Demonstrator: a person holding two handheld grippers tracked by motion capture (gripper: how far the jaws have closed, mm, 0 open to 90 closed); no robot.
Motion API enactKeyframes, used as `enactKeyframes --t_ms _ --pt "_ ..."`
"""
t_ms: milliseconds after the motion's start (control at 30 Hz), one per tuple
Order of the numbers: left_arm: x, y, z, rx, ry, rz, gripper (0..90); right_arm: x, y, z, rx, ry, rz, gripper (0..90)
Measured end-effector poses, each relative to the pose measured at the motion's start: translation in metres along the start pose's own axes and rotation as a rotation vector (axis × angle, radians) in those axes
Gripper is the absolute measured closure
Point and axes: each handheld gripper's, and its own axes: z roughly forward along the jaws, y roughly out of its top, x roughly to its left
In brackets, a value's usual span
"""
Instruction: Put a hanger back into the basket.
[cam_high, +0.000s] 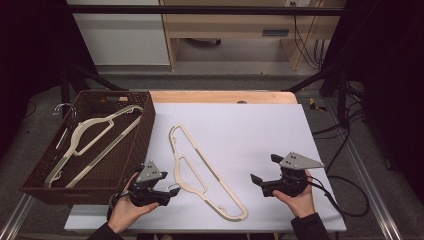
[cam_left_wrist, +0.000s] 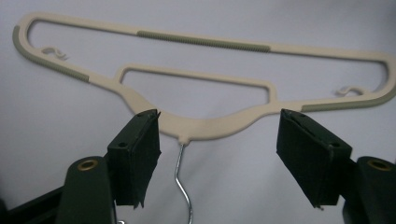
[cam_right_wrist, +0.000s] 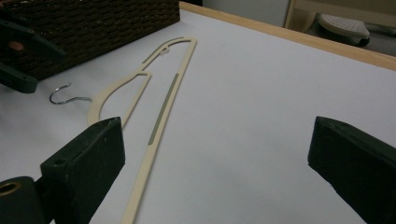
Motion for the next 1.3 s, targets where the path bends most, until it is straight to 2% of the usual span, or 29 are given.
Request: enactKeyframes --t_ms 300,367,500,567,633,867,1000,1133,1267,1300 --pt "0.009 -0.009 0.02 0.084 0.02 -0.015 45.7 0.001 -0.001 0.004 0.014 0.005 -0.002 4.2" --pt "0.012 -0.01 0.023 0.1 0.034 -0.011 53.1 0.001 -0.001 0.005 0.015 0.007 -0.003 4.3" --pt "0.018 -0.012 0.029 0.122 0.046 -0.021 59.5 0.001 -0.002 0.006 0.021 0.004 -0.004 4.3" --pt "0.016 -0.012 0.03 0.119 0.035 -0.014 64.6 0.002 -0.002 0.006 0.022 0.007 -0.003 4.4" --pt "0.016 -0.012 0.03 0.13 0.042 0.002 65.7 0.002 -0.002 0.006 0.022 0.009 -0.003 4.4" --pt "0.014 -0.014 0.038 0.156 0.051 -0.016 72.3 0.002 -0.002 0.007 0.024 0.011 -0.001 4.4" --pt "0.017 -0.016 0.038 0.143 0.044 -0.049 74.2 0.003 -0.002 0.007 0.024 0.01 -0.003 4.4" --pt "0.015 -0.017 0.039 0.136 0.057 -0.066 75.4 0.003 -0.002 0.006 0.022 0.011 -0.001 4.5" --pt "0.014 -0.018 0.039 0.129 0.065 -0.07 77.7 0.003 -0.001 0.006 0.021 0.014 0.001 4.5" --pt "0.014 -0.017 0.039 0.141 0.065 -0.068 79.5 0.004 -0.001 0.007 0.021 0.013 0.001 4.5"
